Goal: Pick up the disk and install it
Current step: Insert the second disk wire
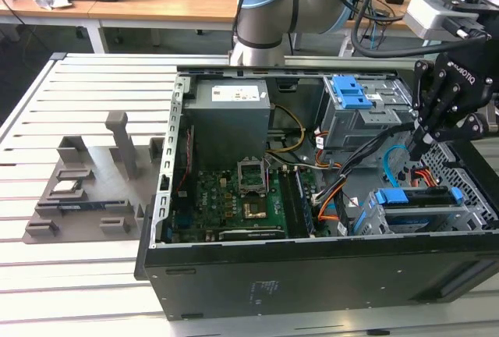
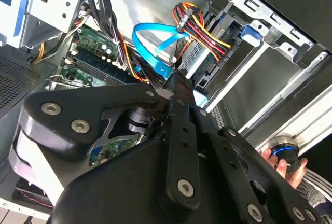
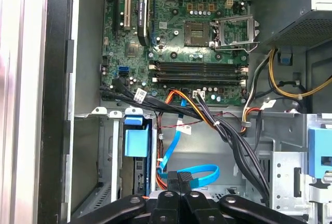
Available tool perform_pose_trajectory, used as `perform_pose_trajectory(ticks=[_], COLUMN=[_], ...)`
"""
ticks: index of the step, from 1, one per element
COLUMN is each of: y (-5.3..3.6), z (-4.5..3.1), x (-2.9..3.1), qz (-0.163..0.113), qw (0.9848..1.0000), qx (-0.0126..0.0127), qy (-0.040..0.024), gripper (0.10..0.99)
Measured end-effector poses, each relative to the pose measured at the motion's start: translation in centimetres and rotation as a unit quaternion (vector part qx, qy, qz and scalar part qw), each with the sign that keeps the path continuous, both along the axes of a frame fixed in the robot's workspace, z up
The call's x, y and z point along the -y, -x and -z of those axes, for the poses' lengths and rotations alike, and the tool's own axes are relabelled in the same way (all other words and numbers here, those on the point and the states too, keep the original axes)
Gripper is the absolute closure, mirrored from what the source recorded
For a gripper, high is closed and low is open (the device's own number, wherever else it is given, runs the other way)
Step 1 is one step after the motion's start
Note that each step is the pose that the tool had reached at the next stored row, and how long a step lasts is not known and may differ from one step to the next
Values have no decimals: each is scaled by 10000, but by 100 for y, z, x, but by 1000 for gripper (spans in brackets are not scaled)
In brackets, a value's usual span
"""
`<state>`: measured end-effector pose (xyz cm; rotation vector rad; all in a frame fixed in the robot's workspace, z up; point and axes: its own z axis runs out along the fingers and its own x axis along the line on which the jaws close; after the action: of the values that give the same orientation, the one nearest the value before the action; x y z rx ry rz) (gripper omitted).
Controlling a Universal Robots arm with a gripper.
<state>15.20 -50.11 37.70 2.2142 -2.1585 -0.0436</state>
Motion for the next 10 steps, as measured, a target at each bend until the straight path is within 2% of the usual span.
perform_pose_trajectory(ticks=[2,3,7,10], y=[0,0,0,0], z=[0,1,6,60], x=[32,84,195,284], qz=[0,0,0,0], qw=[10000,10000,10000,10000], qx=[0,0,0,0], qy=[1,3,12,11], gripper=[980,980,980,980])
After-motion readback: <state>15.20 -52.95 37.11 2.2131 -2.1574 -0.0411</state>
